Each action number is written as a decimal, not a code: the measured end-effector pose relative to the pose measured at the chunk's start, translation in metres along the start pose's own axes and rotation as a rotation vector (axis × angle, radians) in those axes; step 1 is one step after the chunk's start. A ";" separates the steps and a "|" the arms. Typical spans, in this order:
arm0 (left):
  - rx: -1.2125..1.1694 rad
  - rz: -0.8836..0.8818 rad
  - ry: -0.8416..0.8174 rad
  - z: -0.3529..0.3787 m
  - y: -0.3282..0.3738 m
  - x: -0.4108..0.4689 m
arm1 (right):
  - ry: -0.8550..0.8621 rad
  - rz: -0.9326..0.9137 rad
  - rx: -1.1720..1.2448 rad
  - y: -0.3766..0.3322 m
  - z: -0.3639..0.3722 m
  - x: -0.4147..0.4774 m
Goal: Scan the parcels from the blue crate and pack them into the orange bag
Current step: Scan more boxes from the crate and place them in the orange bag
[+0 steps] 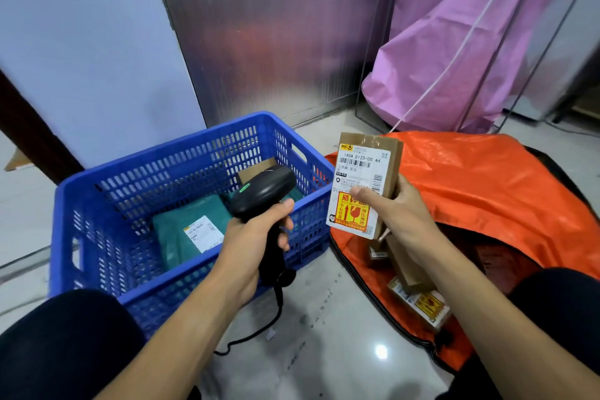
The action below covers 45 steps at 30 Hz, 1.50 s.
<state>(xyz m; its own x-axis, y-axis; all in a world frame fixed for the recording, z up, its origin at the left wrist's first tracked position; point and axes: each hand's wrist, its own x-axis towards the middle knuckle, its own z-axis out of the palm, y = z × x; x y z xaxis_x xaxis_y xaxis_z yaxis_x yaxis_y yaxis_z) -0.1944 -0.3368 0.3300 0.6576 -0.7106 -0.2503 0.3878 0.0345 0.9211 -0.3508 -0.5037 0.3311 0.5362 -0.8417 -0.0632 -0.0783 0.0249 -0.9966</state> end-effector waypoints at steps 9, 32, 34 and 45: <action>0.070 0.148 -0.196 0.005 0.009 -0.014 | 0.077 -0.044 -0.066 -0.003 -0.021 0.007; 0.258 0.150 -0.241 0.007 0.006 -0.019 | 0.090 -0.028 -0.123 0.003 -0.021 0.009; 0.264 0.149 -0.239 0.007 0.006 -0.020 | 0.093 -0.019 -0.126 0.004 -0.021 0.010; 0.246 0.135 -0.211 0.007 0.006 -0.019 | 0.071 -0.024 -0.120 0.003 -0.021 0.009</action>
<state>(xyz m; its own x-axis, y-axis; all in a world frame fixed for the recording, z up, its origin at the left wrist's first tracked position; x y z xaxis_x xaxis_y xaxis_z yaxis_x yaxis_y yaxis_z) -0.2097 -0.3279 0.3423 0.5345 -0.8415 -0.0783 0.1228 -0.0143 0.9923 -0.3637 -0.5222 0.3289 0.4788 -0.8773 -0.0315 -0.1682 -0.0564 -0.9841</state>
